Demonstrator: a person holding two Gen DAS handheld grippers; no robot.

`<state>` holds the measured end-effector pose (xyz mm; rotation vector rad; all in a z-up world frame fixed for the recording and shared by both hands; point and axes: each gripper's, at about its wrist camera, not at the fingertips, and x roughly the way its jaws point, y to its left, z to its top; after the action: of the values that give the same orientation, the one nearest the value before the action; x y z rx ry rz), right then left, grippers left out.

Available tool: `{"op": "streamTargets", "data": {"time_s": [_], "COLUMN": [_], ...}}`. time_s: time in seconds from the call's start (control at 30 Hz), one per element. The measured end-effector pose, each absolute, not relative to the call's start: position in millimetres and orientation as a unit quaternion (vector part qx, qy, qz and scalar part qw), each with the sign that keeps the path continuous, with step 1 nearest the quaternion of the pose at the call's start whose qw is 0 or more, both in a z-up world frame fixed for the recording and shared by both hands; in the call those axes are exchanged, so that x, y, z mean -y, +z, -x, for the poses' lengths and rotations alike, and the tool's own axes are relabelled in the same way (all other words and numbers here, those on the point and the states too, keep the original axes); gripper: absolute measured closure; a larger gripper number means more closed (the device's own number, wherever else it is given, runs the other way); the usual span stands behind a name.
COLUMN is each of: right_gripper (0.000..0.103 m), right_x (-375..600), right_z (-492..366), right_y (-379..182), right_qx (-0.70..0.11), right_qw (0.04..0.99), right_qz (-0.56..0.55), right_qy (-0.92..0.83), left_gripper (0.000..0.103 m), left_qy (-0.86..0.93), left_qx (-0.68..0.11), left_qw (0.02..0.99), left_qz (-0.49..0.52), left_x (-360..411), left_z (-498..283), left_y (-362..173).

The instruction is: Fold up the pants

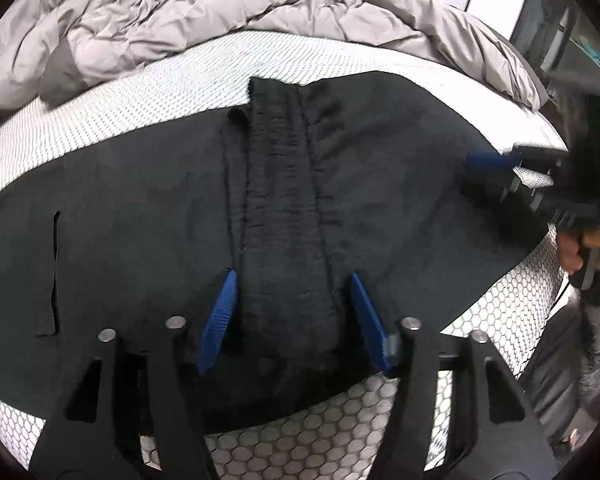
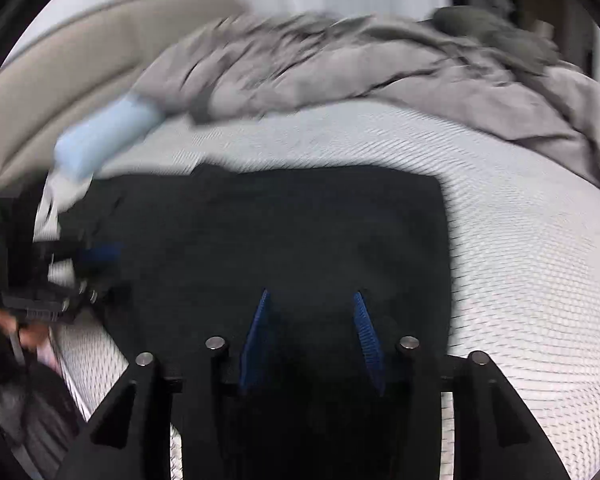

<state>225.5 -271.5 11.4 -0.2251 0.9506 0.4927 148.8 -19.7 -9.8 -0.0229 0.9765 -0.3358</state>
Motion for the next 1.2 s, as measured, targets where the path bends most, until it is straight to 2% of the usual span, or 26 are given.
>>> {"op": "streamTargets", "data": {"time_s": [0.07, 0.17, 0.2, 0.27, 0.3, 0.33, 0.4, 0.5, 0.67, 0.73, 0.77, 0.8, 0.83, 0.87, 1.0, 1.2], "right_gripper": [0.056, 0.040, 0.038, 0.037, 0.033, 0.031, 0.028, 0.027, 0.026, 0.026, 0.026, 0.026, 0.026, 0.026, 0.026, 0.026], "right_x": [268, 280, 289, 309, 318, 330, 343, 355, 367, 361, 358, 357, 353, 352, 344, 344], "right_z": [-224, -221, -219, -214, -212, -210, -208, -205, -199, -203, -204, -201, -198, -196, -195, -197], "right_y": [-4, 2, 7, 22, 26, 32, 39, 47, 52, 52, 52, 52, 52, 51, 49, 48], "right_qx": [-0.466, -0.459, -0.457, -0.440, -0.434, -0.427, -0.419, -0.405, -0.403, -0.403, -0.403, -0.402, -0.401, -0.401, -0.402, -0.403], "right_qw": [0.842, 0.848, 0.852, 0.869, 0.875, 0.883, 0.891, 0.900, 0.901, 0.900, 0.900, 0.900, 0.900, 0.899, 0.896, 0.896], "right_qz": [0.157, 0.184, 0.190, 0.167, 0.147, 0.120, 0.092, 0.074, 0.066, 0.066, 0.067, 0.068, 0.070, 0.073, 0.081, 0.084], "right_qy": [0.223, 0.188, 0.169, 0.154, 0.153, 0.152, 0.148, 0.143, 0.146, 0.149, 0.152, 0.154, 0.156, 0.159, 0.170, 0.169], "left_gripper": [0.039, 0.035, 0.035, 0.035, 0.034, 0.033, 0.020, 0.020, 0.023, 0.027, 0.036, 0.052, 0.065, 0.090, 0.102, 0.102], "left_qy": [-0.163, -0.159, -0.155, -0.123, -0.109, -0.087, -0.037, 0.049, 0.110, 0.107, 0.114, 0.126, 0.139, 0.162, 0.193, 0.102], "left_qx": [-0.467, -0.459, -0.454, -0.442, -0.431, -0.417, -0.393, -0.370, -0.372, -0.356, -0.350, -0.349, -0.348, -0.350, -0.329, -0.267], "left_qw": [0.869, 0.874, 0.877, 0.888, 0.894, 0.902, 0.912, 0.907, 0.841, 0.831, 0.830, 0.832, 0.835, 0.837, 0.863, 0.935], "left_qz": [0.021, 0.025, 0.034, 0.045, 0.054, 0.074, 0.115, 0.197, 0.377, 0.414, 0.419, 0.412, 0.403, 0.388, 0.331, 0.207], "left_x": [12, 1, -6, -21, -33, -47, -75, -127, -204, -221, -227, -230, -232, -234, -220, -129], "left_z": [-144, -127, -119, -102, -93, -83, -70, -60, -56, -59, -62, -66, -70, -74, -85, -110], "left_y": [-12, -11, -8, 4, 9, 15, 22, 20, -23, -32, -32, -29, -26, -24, 0, 100]}}
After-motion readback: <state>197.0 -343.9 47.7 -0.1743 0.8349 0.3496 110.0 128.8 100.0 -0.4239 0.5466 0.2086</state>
